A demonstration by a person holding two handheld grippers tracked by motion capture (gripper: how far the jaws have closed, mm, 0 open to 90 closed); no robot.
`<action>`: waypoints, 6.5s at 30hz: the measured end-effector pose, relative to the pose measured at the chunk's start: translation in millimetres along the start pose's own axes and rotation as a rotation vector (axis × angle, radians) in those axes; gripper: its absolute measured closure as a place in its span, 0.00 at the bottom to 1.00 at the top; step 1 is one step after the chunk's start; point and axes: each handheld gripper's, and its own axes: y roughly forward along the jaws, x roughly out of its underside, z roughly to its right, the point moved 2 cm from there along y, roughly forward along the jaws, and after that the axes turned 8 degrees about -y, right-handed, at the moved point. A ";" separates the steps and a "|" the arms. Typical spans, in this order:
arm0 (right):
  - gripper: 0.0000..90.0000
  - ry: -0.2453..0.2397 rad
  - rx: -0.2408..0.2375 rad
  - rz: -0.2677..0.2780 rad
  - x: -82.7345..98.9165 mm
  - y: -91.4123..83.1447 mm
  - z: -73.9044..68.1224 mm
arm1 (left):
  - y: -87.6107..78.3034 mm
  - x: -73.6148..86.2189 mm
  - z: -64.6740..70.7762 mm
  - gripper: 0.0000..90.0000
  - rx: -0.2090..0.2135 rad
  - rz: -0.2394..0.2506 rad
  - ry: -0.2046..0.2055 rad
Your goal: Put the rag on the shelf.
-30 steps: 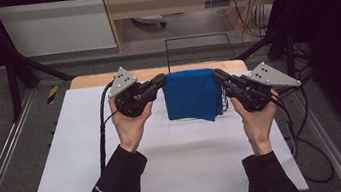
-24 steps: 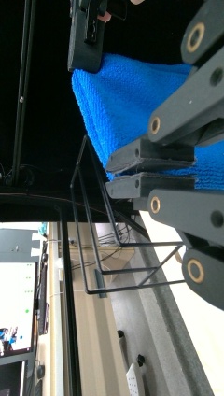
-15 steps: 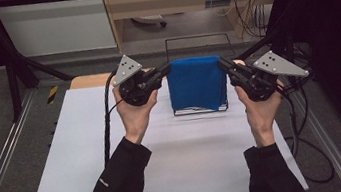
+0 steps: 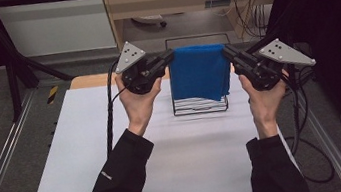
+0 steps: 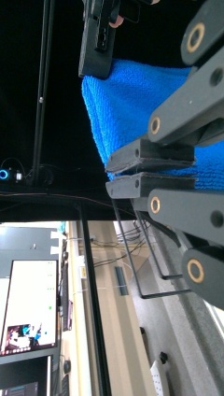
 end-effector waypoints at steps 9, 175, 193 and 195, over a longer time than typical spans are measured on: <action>0.94 -0.008 0.012 0.013 -12.9 7.0 9.1 | 7.1 -15.4 -0.2 0.96 -0.005 0.022 0.008; 0.93 -0.017 -0.126 -0.203 31.9 32.0 40.7 | 33.9 21.8 -21.9 0.93 0.038 -0.265 0.109; 0.93 -0.019 -0.150 -0.231 46.9 31.4 38.8 | 28.3 1.5 -19.4 0.87 0.045 -0.244 0.054; 0.93 -0.018 -0.155 -0.231 47.8 31.3 38.6 | 31.7 4.9 -19.1 0.93 0.047 -0.284 0.045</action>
